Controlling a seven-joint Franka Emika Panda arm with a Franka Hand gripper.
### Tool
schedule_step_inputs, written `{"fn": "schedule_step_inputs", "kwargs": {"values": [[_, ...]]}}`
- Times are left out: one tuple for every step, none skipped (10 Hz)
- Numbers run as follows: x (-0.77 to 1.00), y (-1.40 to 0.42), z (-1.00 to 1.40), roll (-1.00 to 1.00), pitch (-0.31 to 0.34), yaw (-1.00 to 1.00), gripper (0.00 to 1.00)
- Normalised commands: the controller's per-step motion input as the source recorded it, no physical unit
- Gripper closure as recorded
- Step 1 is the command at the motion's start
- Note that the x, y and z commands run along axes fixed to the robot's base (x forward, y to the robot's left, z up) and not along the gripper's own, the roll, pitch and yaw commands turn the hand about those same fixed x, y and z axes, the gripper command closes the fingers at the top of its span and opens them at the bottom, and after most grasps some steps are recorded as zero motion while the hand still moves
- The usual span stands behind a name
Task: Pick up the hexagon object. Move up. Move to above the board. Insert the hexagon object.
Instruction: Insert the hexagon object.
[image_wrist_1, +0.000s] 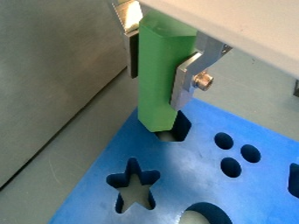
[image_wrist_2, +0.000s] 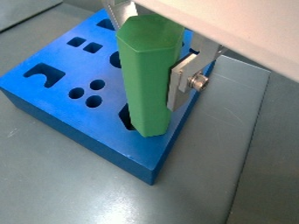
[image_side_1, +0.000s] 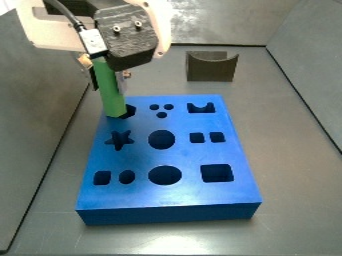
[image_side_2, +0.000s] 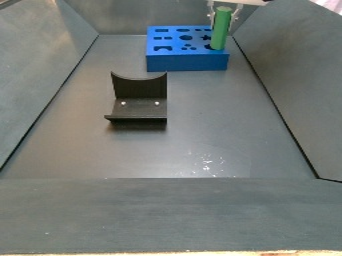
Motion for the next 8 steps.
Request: {"fn": "schedule_step_inputs", "kwargs": {"values": [[0.29, 0.0, -0.04, 0.03, 0.237, -0.02, 1.0], [0.38, 0.0, -0.09, 0.14, 0.351, 0.0, 1.0], [0.41, 0.0, -0.11, 0.17, 0.354, 0.0, 1.0], [0.15, 0.0, 0.0, 0.0, 0.171, -0.01, 1.0], [0.0, 0.0, 0.0, 0.02, 0.011, 0.0, 1.0], [0.0, 0.0, 0.0, 0.1, 0.063, 0.0, 1.0], [0.0, -0.07, -0.03, 0.19, 0.097, -0.14, 1.0], [0.0, 0.0, -0.05, 0.06, 0.02, -0.12, 1.0]]}}
